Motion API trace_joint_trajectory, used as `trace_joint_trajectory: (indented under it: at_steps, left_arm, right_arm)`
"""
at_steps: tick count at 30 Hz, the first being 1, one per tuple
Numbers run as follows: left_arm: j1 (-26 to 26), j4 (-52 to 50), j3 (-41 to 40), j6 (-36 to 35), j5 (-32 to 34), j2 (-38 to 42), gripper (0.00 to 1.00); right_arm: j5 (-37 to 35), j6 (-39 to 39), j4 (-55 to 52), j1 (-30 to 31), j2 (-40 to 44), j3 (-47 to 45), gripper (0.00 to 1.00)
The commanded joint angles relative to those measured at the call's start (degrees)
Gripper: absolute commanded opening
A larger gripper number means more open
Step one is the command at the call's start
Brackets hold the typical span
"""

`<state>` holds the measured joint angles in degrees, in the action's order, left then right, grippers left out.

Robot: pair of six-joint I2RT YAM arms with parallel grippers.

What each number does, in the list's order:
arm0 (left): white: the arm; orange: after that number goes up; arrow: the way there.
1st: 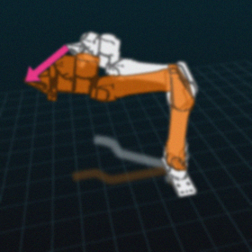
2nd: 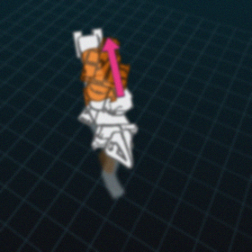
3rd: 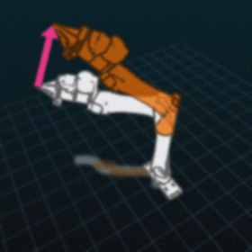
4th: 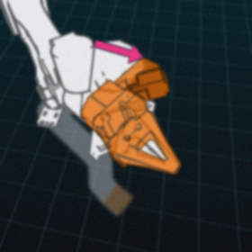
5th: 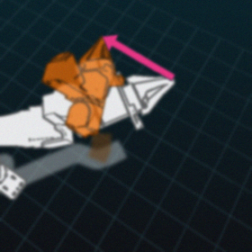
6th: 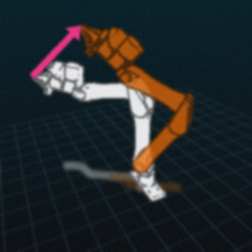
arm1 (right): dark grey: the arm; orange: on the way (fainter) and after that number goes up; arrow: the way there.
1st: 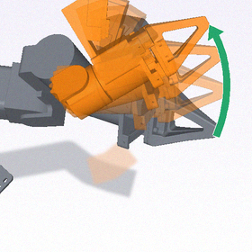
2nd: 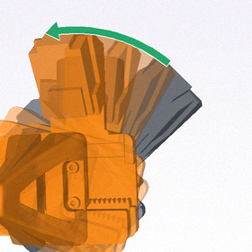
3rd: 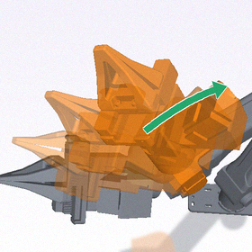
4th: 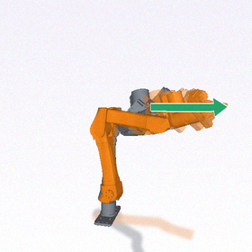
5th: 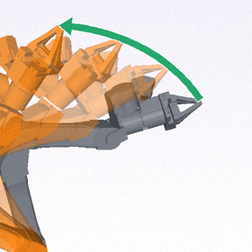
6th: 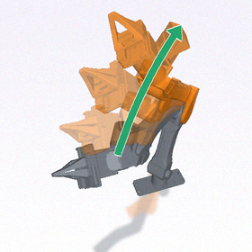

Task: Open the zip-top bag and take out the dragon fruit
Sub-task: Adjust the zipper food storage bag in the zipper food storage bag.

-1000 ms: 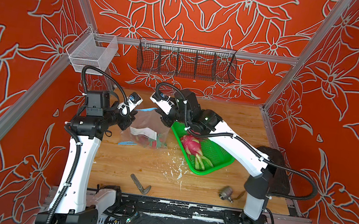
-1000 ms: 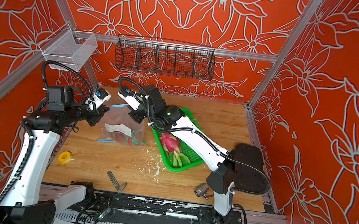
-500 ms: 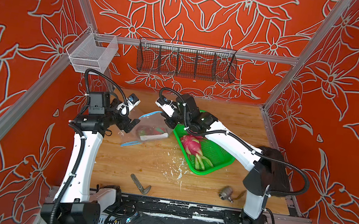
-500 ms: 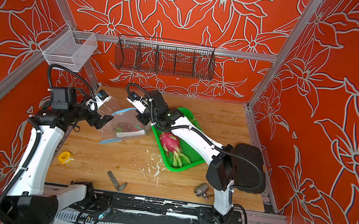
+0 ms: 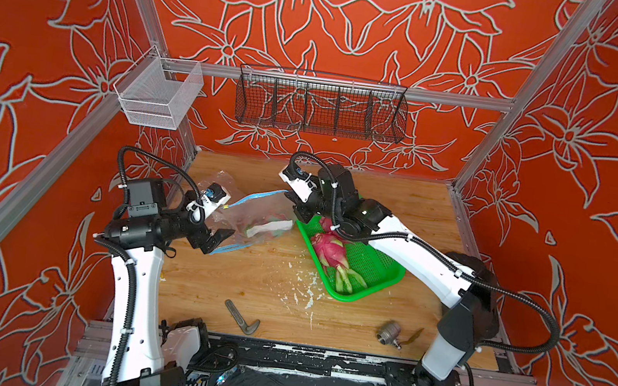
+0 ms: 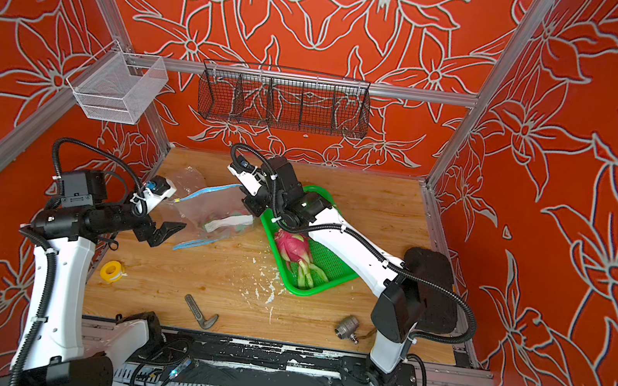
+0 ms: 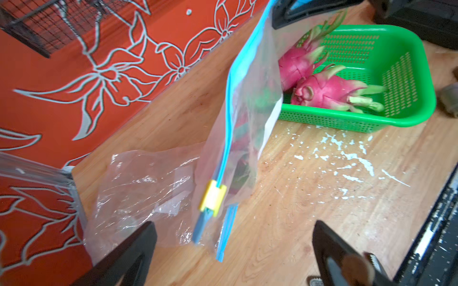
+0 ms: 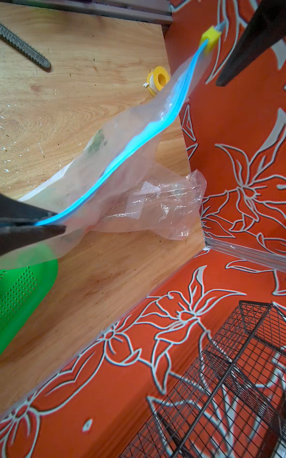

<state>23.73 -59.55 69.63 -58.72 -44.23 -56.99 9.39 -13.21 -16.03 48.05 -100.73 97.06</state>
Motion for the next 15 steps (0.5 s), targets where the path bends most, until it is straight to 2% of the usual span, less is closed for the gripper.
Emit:
trace_joint_trajectory:
  at_steps: [1,4,9,14,15]
  left_arm:
    - [0.32,1.82,-1.69,0.50,-5.48,-0.01,0.91]
    - [0.31,6.70,-4.12,0.78,-6.55,-0.01,0.73]
    - [0.30,12.58,-6.37,1.64,-7.71,-0.94,0.28]
    - [0.28,12.46,-5.42,2.48,-12.03,-0.89,0.03]
    - [0.30,12.54,-5.77,2.02,-13.01,-0.43,0.00]
  right_arm:
    - [-0.42,1.26,3.29,-0.19,3.12,-1.85,0.00]
    - [-1.19,1.48,3.74,-0.31,3.74,-3.46,0.00]
    - [-1.55,1.73,5.36,-0.30,5.11,-6.65,0.00]
    - [-0.98,2.11,5.66,-0.24,6.47,-8.24,0.00]
    - [-0.81,2.02,5.96,-0.29,6.86,-8.79,0.00]
